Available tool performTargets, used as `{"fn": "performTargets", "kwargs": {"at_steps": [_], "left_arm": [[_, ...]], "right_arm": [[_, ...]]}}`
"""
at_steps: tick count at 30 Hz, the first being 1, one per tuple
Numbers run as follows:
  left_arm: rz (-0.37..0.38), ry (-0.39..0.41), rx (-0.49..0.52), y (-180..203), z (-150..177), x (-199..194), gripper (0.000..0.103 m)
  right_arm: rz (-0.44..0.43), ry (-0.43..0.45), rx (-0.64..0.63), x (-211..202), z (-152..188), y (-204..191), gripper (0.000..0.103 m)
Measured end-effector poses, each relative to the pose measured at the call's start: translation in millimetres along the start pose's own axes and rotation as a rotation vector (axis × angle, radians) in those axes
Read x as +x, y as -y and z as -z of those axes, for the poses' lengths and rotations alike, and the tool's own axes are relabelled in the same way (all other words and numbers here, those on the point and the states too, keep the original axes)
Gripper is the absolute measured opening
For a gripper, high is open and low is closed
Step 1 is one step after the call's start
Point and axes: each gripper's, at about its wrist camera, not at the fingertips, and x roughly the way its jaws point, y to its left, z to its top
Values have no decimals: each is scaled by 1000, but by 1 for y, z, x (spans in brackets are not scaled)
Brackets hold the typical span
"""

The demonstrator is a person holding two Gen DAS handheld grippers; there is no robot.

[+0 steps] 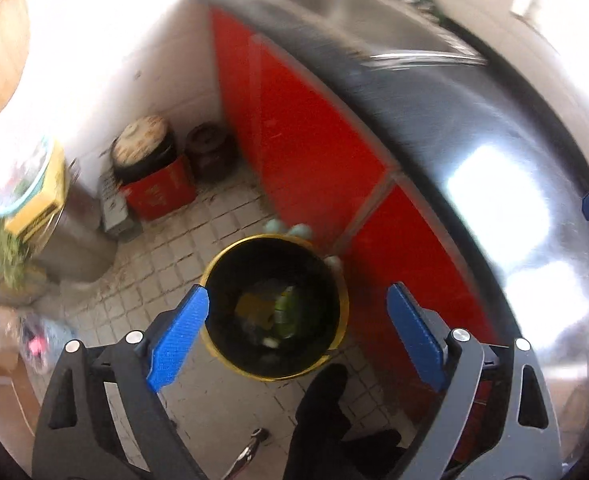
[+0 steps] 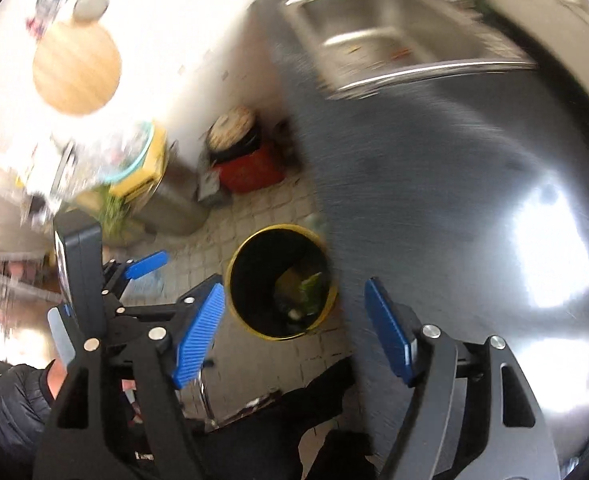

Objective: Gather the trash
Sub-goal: 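Return both open tools to the countertop trash pile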

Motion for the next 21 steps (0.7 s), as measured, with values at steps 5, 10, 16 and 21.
{"fn": "performTargets", "kwargs": {"at_steps": [5,10,16,21], "left_arm": [[128,35,230,107,-18,-26,89],[309,68,502,240,-17,-52,89],[451,100,784,372,21,-82,89],[458,104,924,428,60,-96,89]], "right_arm": [[169,153,180,-93,46,74,75],[354,266,382,-176,119,143,75],[523,348,624,-248,227,197,75],[572,387,746,-278,294,218,75]]}}
